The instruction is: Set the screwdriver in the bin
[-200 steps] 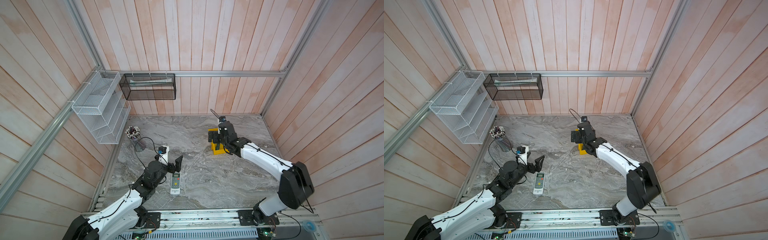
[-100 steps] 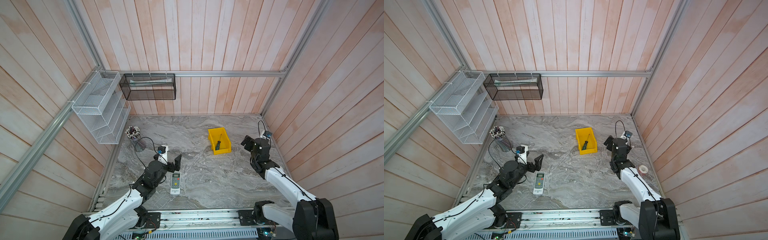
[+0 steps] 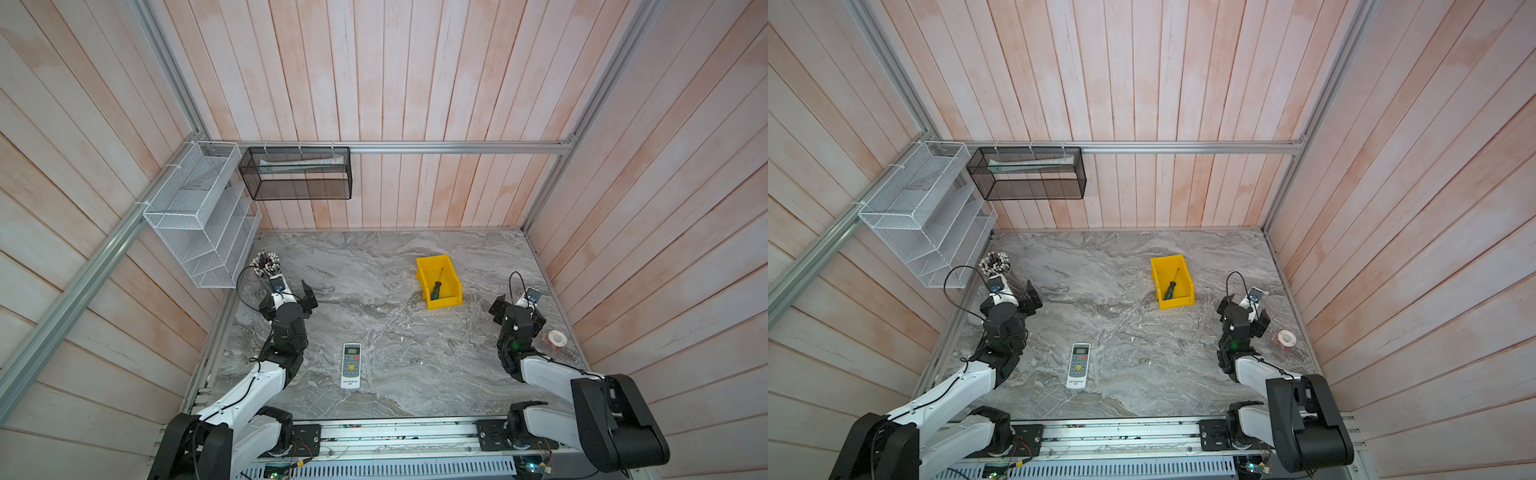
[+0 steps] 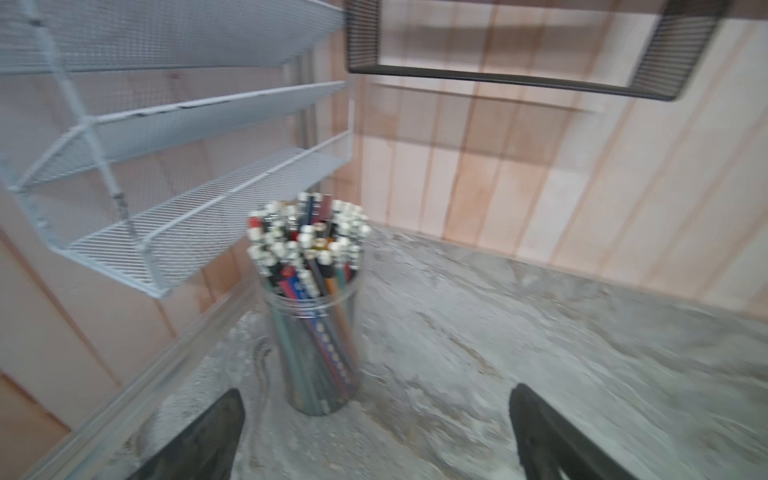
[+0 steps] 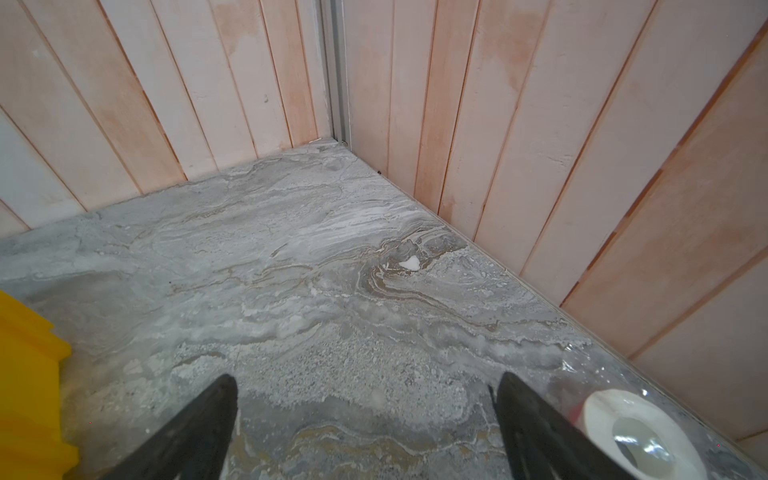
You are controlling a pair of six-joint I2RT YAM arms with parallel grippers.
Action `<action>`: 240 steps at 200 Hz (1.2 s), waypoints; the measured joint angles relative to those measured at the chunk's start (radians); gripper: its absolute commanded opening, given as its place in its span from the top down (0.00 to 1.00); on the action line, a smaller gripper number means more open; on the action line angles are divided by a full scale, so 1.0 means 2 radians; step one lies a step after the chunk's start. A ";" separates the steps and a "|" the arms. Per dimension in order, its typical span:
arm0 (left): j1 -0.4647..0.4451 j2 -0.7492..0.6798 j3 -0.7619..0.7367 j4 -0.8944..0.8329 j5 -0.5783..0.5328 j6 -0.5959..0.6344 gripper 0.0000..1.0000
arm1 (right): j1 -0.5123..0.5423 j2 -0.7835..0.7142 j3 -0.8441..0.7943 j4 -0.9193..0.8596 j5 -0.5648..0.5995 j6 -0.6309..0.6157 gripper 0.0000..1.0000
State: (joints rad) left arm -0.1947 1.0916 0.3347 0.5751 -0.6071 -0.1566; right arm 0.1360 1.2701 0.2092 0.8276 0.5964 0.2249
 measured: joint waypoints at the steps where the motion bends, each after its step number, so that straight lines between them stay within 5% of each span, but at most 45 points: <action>1: 0.005 0.003 -0.002 0.005 -0.001 0.000 0.00 | 0.001 0.002 -0.001 0.004 0.000 -0.003 0.02; 36: 0.075 0.096 -0.031 0.079 0.006 0.003 0.00 | 0.037 0.036 0.000 0.067 -0.009 -0.064 0.02; 111: 0.088 0.194 -0.022 0.200 0.146 0.027 0.00 | 0.081 0.118 -0.037 0.278 -0.009 -0.163 0.02; 161: 0.082 0.228 -0.036 0.280 0.211 0.062 0.00 | -0.009 0.134 -0.046 0.314 -0.074 -0.125 0.02; 240: 0.094 0.228 -0.032 0.273 0.248 0.064 0.00 | -0.023 0.137 -0.006 0.265 -0.131 -0.099 0.02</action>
State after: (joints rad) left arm -0.0074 1.5467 0.2710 1.1217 -0.1120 -0.0296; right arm 0.0891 1.5444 0.1967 1.3567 0.3336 0.0269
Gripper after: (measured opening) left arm 0.999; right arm 0.979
